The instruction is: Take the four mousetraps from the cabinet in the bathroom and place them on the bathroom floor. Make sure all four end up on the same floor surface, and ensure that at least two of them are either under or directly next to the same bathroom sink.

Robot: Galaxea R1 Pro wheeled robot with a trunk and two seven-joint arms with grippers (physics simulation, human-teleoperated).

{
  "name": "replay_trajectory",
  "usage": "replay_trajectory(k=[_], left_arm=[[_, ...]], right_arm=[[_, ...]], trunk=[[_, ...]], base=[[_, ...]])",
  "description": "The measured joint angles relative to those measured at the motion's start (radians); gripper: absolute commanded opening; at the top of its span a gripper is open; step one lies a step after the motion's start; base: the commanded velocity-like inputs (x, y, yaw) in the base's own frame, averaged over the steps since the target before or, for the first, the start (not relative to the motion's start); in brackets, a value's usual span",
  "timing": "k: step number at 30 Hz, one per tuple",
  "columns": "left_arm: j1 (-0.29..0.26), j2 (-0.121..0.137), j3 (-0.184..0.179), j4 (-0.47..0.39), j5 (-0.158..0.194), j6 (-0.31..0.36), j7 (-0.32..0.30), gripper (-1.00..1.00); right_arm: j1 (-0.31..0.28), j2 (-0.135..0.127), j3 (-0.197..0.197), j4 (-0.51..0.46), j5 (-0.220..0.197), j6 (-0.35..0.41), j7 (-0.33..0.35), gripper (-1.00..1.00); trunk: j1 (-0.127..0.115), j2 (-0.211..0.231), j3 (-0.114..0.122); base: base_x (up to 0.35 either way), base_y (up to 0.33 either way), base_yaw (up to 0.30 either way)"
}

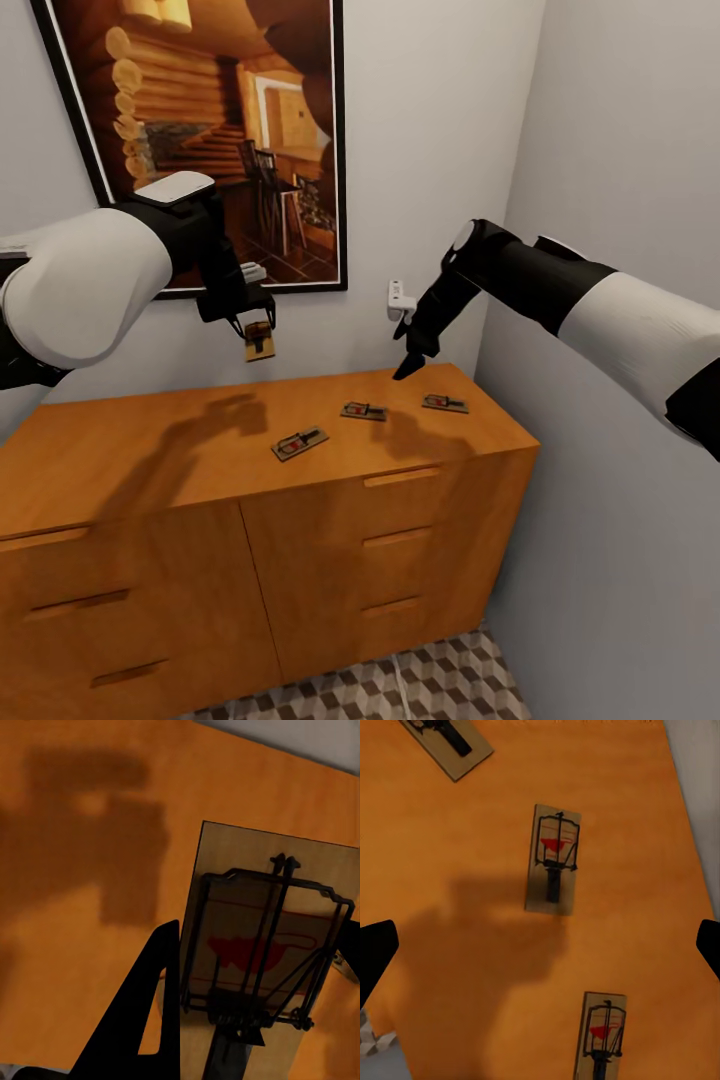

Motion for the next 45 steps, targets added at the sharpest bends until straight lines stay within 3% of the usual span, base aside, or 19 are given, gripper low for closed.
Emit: replay_trajectory(k=[26,28,33,35,39,40,45], left_arm=[[0.0,-0.001,0.0,0.002,0.002,0.0,0.0,-1.0],[0.0,-0.002,-0.001,0.002,0.0,0.0,0.001,-1.0],[0.0,-0.002,0.0,0.001,-0.001,0.0,0.001,-1.0],[0.0,-0.002,0.0,0.002,-0.001,0.0,0.001,-1.0],[0.001,-0.003,0.0,0.002,0.001,0.0,0.0,-1.0],[0.001,-0.004,0.0,0.002,0.002,0.0,0.001,-1.0],[0.001,-0.004,0.0,0.002,0.002,0.0,0.001,-1.0]], right_arm=[[0.003,0.001,-0.002,-0.002,-0.002,-0.001,-0.002,1.0],[0.003,0.001,-0.022,0.002,-0.007,0.001,-0.002,1.0],[0.004,0.006,-0.113,0.006,-0.041,0.013,-0.001,1.0],[0.004,0.006,-0.127,0.006,-0.061,0.024,-0.001,1.0],[0.006,0.007,-0.139,0.02,-0.115,0.075,-0.001,1.0],[0.006,0.012,-0.141,0.074,-0.132,0.097,0.0,1.0],[0.012,0.027,-0.116,0.092,-0.13,0.102,0.0,1.0]], trunk=[[0.0,0.0,0.0],[0.0,0.0,0.0],[-0.001,0.0,0.0],[0.0,0.0,0.0],[0.0,0.0,0.0],[0.0,0.0,0.0],[0.0,0.0,0.0]], base=[[0.093,0.0,0.0],[0.252,0.0,0.0],[0.306,0.0,0.0],[0.179,0.0,0.0],[0.056,0.0,0.0],[0.003,0.0,0.0],[0.001,0.0,0.0]])
